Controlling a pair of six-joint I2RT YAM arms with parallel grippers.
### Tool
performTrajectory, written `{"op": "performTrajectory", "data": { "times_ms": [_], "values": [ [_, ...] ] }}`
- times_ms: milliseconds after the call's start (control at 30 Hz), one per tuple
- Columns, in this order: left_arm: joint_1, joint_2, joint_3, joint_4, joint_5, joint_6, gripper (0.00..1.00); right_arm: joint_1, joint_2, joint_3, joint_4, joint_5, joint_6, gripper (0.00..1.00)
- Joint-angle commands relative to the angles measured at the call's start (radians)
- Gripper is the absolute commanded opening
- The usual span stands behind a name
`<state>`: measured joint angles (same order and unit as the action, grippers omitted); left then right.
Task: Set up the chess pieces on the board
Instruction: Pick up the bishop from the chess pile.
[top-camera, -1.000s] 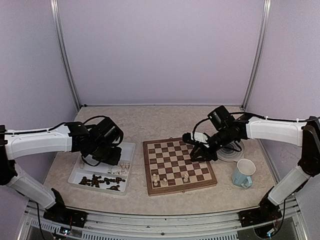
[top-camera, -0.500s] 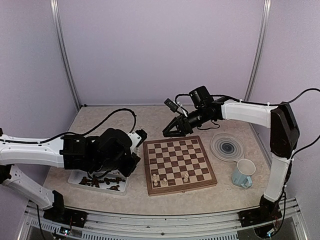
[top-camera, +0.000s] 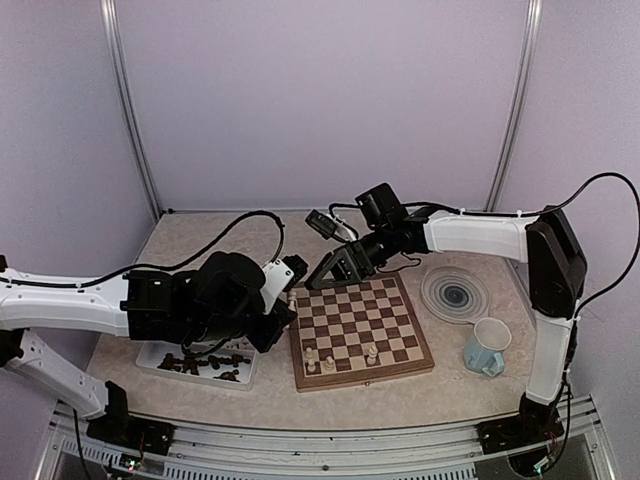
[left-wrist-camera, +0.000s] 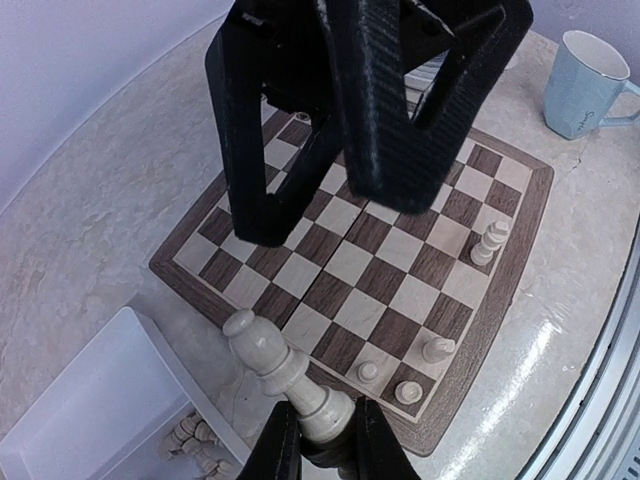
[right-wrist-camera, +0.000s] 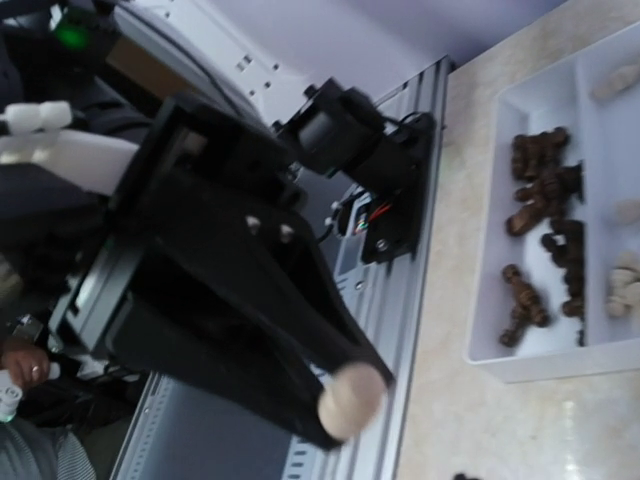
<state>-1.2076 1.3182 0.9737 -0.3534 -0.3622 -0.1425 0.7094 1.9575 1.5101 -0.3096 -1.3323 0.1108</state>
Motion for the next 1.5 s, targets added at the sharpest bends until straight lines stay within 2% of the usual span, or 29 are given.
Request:
{"op": "performTrajectory", "data": {
  "times_ms": [0,167,467,667,900,1033,1233,1433,1467],
  "values": [
    [-0.016,0.017,0.036,0.029,0.023,0.018,0.04,0.026,0.001,0.031,-0.025,-0.007,-0.011,0.55],
    [-0.024,0.028,0.044,0.027,0.025,0.017,0.04,0.060,0.028,0.076,-0.073,-0.013,-0.044,0.55],
    [-0.029,0.035,0.046,0.033,0.024,0.018,0.04,0.084,0.043,0.072,-0.089,-0.031,-0.056,0.43],
    [-0.030,0.036,0.046,0.039,0.025,0.021,0.04,0.086,0.051,0.072,-0.085,-0.024,-0.052,0.42],
    [-0.030,0.039,0.048,0.040,0.017,0.024,0.04,0.087,0.059,0.067,-0.080,-0.022,-0.048,0.32],
    [-0.030,0.040,0.048,0.044,0.016,0.027,0.04,0.087,0.059,0.062,-0.074,-0.014,-0.049,0.22],
    [-0.031,0.043,0.046,0.047,0.014,0.028,0.04,0.087,0.060,0.061,-0.081,0.014,-0.061,0.18],
    [-0.030,0.050,0.044,0.048,-0.002,0.028,0.04,0.088,0.050,0.072,-0.125,0.057,-0.131,0.00],
    [-0.029,0.049,0.042,0.050,-0.007,0.027,0.04,0.087,0.045,0.073,-0.137,0.069,-0.149,0.00]
  ]
}}
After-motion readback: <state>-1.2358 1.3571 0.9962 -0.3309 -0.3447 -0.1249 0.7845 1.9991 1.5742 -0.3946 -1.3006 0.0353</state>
